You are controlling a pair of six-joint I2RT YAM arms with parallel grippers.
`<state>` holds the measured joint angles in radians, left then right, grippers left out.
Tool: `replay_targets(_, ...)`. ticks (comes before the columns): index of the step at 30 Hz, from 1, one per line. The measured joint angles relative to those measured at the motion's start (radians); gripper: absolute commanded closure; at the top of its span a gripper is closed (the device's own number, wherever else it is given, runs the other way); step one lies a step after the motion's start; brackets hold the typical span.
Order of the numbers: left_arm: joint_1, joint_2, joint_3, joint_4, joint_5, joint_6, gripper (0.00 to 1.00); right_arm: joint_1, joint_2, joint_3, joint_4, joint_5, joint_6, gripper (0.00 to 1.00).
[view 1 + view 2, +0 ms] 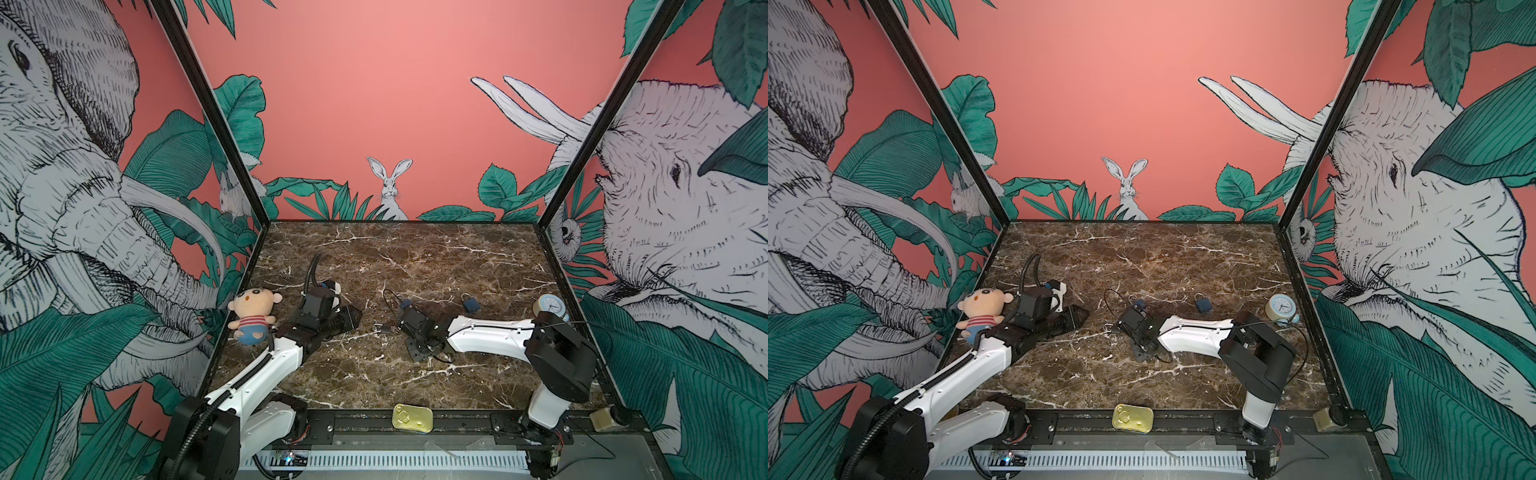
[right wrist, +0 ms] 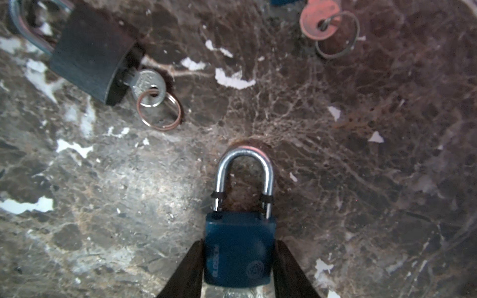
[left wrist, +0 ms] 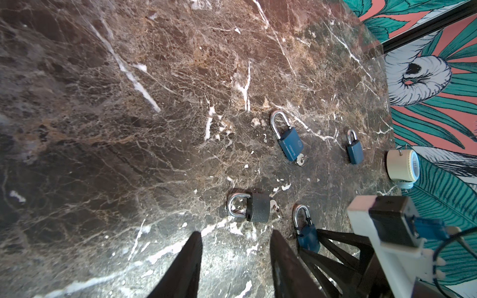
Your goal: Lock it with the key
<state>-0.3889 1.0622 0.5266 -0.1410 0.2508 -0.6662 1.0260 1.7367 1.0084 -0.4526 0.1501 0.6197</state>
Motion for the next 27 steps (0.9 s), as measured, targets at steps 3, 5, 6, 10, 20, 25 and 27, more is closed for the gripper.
replay_targets(3,0.0,0.006,0.0,0.005,0.0,0.0,0.54,0.0,0.005,0.0,0.002,0.0,0.002,0.59)
replay_targets(5,0.0,0.01,0.0,0.005,0.0,0.0,0.54,0.0,0.005,0.0,0.002,0.0,0.006,0.6)
replay_targets(6,0.0,0.011,0.0,0.006,0.0,0.0,0.54,0.0,0.006,0.0,0.003,0.0,0.007,0.6)
replay_targets(10,0.0,0.018,0.0,0.012,0.001,0.0,0.54,0.001,0.008,0.002,0.002,0.003,0.018,0.62)
replay_targets(20,0.005,0.019,0.0,0.013,0.003,0.0,0.54,0.002,0.029,0.029,-0.009,0.01,0.032,0.61)
replay_targets(25,0.005,0.019,0.0,0.013,0.003,0.0,0.54,0.003,0.037,0.037,-0.016,0.012,0.032,0.58)
replay_targets(27,0.005,0.019,0.0,0.013,0.003,0.0,0.54,0.003,0.044,0.041,-0.016,0.013,0.032,0.59)
